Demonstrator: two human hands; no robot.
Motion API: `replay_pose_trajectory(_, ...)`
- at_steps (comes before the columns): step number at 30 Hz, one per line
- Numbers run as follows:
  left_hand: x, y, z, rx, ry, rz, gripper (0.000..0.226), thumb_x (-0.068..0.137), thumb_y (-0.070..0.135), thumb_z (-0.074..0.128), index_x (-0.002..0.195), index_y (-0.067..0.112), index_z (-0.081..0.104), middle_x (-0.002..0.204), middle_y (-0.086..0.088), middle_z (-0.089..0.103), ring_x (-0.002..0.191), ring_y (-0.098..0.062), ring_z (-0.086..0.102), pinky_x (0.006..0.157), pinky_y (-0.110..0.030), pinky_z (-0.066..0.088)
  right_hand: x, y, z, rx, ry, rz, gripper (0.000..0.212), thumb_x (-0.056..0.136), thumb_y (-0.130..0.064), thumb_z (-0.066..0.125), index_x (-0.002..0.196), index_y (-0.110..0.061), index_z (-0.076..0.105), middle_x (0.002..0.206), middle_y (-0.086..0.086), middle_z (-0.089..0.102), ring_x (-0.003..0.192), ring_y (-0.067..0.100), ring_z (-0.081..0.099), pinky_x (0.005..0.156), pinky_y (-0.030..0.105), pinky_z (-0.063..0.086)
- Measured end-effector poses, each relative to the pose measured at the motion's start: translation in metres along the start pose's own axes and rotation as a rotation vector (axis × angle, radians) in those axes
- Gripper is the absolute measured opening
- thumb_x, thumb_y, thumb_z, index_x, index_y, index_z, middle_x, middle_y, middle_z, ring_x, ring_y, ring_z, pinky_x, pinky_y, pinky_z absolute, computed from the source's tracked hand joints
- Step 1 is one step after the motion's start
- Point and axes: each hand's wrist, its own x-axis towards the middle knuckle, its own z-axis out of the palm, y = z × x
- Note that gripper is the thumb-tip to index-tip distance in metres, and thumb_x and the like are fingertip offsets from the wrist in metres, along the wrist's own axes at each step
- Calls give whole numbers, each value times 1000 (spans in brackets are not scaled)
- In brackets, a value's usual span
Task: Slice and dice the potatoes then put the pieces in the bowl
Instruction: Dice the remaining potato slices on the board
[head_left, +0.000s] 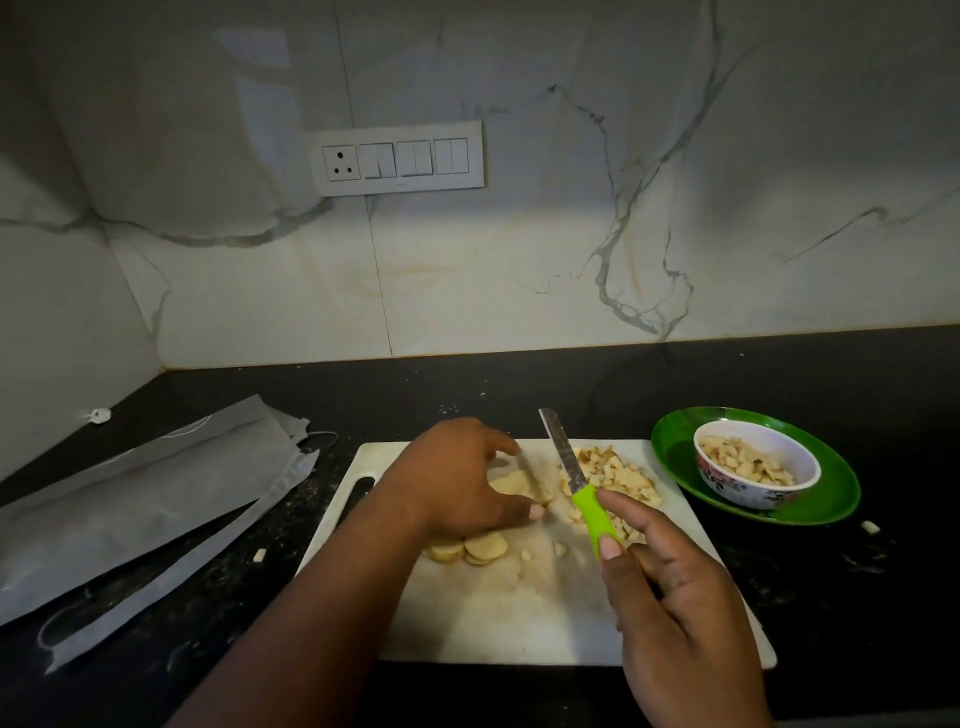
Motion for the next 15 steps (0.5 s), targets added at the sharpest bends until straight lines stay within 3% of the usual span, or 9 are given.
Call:
replay_pose_trajectory(5,1,19,11,40,-38,-95,74,80,68,76,142,31,61,138,7,64,122,-14,61,100,-33,53,-1,0,1,7,3,13,33,96,-26,59,118,-50,64,48,-3,48,49,8,41,53,27,36)
replay_pose_trajectory(9,5,18,13,-9,-44,-81,60,84,58,78,137,30,66,132,7,66,113,-12,62,91,-28,51,0,1,1,5,5,23,34,96,-25,59,116,-52,63,49,1,50,49,10,44,54,29,39)
replay_pose_trajectory(13,7,12,10,-125,-87,-30,63,85,47,82,142,30,62,136,8,65,116,-10,62,97,-27,51,0,0,1,-15,-1,12,39,95,-26,60,116,-59,59,51,5,52,50,11,46,54,28,41)
replay_pose_trajectory(15,8,9,9,-149,-117,31,65,85,47,82,144,30,60,132,9,65,108,-7,61,93,-25,50,0,0,0,-12,5,11,38,95,-27,60,115,-60,59,52,8,52,50,11,46,53,28,41)
